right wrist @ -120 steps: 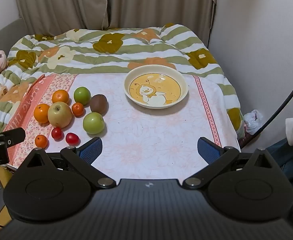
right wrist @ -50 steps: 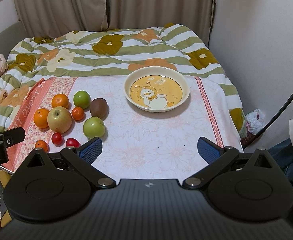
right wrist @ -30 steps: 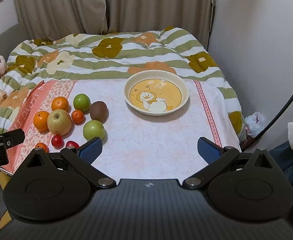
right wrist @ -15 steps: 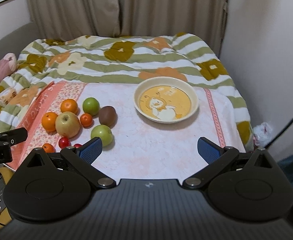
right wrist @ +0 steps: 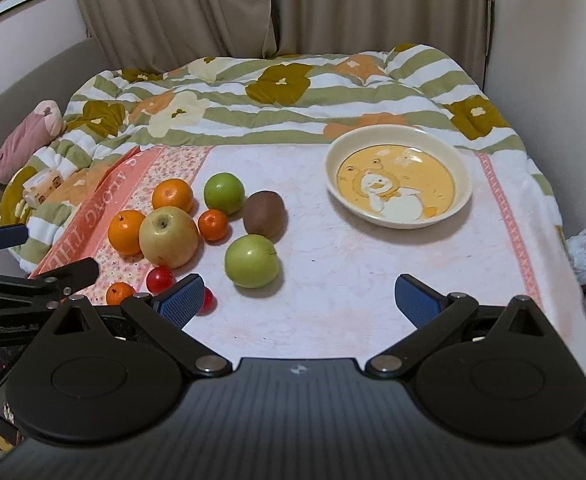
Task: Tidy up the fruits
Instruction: 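Close the left tool on the yellow apple while the right tool grasps the green apple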
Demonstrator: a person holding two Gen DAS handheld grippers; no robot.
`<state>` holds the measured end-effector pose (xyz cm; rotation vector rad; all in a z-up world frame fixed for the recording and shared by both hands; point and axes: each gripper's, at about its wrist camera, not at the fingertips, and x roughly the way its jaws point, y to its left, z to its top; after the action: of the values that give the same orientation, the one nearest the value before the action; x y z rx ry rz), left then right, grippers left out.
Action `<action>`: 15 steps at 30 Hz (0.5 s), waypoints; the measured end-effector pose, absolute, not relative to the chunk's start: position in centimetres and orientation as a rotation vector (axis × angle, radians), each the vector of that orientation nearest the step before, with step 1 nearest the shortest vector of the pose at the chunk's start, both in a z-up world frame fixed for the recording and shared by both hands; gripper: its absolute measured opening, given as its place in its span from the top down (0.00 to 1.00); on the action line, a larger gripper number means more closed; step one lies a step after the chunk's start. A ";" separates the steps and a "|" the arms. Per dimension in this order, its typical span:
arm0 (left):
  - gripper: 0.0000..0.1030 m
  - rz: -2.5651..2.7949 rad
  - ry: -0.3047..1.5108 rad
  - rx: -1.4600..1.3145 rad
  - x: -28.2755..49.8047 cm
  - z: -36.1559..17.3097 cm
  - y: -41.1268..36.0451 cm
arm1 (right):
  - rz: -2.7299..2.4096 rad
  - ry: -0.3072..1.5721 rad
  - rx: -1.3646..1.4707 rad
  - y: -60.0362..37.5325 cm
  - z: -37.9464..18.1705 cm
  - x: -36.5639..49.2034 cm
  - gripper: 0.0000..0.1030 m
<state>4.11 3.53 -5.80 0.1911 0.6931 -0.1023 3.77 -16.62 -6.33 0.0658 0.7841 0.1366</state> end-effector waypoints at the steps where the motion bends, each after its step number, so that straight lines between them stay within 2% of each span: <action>1: 0.00 -0.119 0.686 0.202 4.5 -6.2 3.8 | 0.132 0.780 0.071 -16.2 -6.8 3.9 0.00; 15: 0.00 -0.294 0.643 0.419 10.3 -11.7 3.9 | 0.021 0.777 0.222 -13.9 -12.8 7.5 0.00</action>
<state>10.34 3.87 -11.75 0.4186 0.6432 -0.2941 7.48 -13.90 -12.77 0.2223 0.7770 0.0206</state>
